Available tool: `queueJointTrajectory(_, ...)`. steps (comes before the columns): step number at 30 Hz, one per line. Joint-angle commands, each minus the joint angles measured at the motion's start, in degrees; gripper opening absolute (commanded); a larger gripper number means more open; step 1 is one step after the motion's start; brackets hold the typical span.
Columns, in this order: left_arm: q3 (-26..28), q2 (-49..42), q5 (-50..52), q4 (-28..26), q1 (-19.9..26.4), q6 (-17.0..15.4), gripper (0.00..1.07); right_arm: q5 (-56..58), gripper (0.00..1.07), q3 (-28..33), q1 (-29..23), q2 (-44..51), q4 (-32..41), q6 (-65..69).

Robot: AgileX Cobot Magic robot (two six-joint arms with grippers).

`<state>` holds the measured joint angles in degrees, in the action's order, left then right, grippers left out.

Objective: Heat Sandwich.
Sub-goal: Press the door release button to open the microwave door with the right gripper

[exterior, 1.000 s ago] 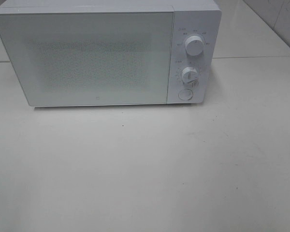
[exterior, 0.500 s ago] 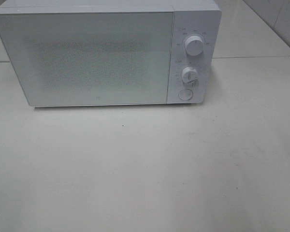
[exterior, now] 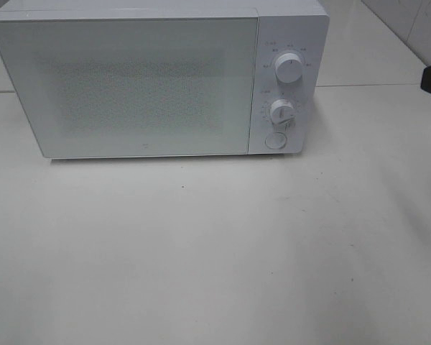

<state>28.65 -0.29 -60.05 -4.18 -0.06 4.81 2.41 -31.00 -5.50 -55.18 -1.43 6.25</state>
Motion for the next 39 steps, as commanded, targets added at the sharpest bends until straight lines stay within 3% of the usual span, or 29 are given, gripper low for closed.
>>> queueJointTrajectory(1,-0.23,-1.26,0.63,-0.06,0.17,-0.23,0.98,-4.93,0.74,-0.4,0.23,-3.09,-0.11,0.29)
queueJointTrajectory(8,-0.23,-1.26,0.63,-0.06,0.17,-0.23,0.98,-16.73,0.74,-0.4,-0.23,-14.27,-0.06,0.29)
queueJointTrajectory(12,-0.23,-1.26,0.63,-0.06,0.17,-0.23,0.98,-22.8,0.74,-0.4,-3.32,-20.28,0.17,-1.43)
queueJointTrajectory(16,-0.23,-1.26,0.63,-0.06,0.17,-0.23,0.98,-27.67,0.74,-0.4,-7.16,-25.44,6.53,-5.21)
queueJointTrajectory(17,-0.23,-1.26,0.63,-0.06,0.17,-0.23,0.98,-30.31,0.74,-0.4,-9.22,-27.9,11.4,-8.65)
queueJointTrajectory(27,-0.23,-1.26,0.63,-0.06,0.17,-0.23,0.98,-41.88,0.74,-0.4,-20.91,-37.76,32.66,-23.66)
queueJointTrajectory(31,-0.23,-1.26,0.63,-0.06,0.17,-0.23,0.98,-46.18,0.74,-0.4,-24.75,-40.74,38.67,-24.69)
queueJointTrajectory(39,-0.23,-1.26,0.63,-0.06,0.17,-0.23,0.98,-51.68,0.74,-0.46,-30.88,-45.09,44.0,-24.58)
